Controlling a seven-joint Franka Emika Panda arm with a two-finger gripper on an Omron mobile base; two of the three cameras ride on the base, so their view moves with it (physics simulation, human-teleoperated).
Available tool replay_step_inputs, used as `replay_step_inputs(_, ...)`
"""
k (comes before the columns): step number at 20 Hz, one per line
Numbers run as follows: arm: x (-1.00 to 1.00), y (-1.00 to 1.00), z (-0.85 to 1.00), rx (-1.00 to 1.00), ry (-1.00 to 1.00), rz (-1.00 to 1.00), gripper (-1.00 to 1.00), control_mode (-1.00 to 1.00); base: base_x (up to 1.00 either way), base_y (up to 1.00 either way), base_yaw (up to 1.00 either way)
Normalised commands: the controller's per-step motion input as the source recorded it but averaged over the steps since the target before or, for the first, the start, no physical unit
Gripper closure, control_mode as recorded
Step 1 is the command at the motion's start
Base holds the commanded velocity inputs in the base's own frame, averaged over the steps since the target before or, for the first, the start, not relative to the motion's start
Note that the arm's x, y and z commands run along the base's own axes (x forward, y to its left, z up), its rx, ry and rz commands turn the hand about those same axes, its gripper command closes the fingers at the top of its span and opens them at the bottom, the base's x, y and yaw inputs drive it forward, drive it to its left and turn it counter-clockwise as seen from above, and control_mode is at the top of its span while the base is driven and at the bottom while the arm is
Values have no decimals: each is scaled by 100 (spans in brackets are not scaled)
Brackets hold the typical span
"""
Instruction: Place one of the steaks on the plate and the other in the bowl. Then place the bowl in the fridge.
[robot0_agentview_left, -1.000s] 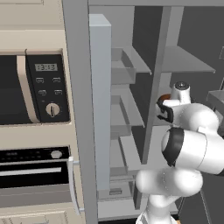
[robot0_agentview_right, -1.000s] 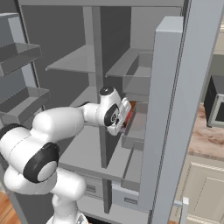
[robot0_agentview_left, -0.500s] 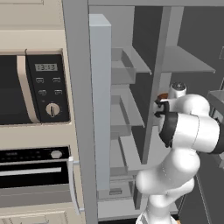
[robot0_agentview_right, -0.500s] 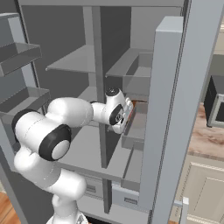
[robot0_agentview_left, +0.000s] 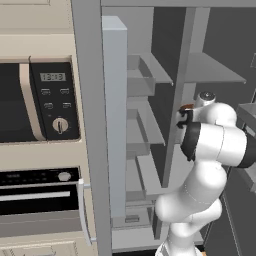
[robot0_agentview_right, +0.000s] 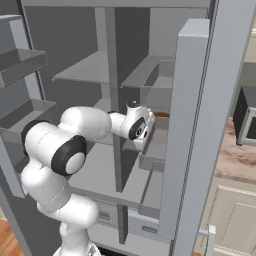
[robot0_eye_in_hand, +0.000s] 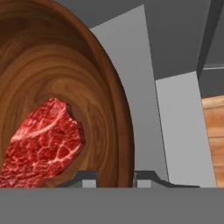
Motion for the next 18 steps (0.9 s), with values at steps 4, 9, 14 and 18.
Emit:
replay_step_inputs(4, 0, -1, -6, 1, -5, 0, -100, -100, 0, 0, 0)
replay_step_inputs(9, 0, 0, 0, 1, -2, 0, -100, -100, 0, 0, 0)
replay_step_inputs(14, -6, 0, 0, 0, -9, 0, -100, -100, 0, 0, 0)
replay_step_inputs(18, -38, 1, 3, 1, -15, 0, -100, -100, 0, 0, 0)
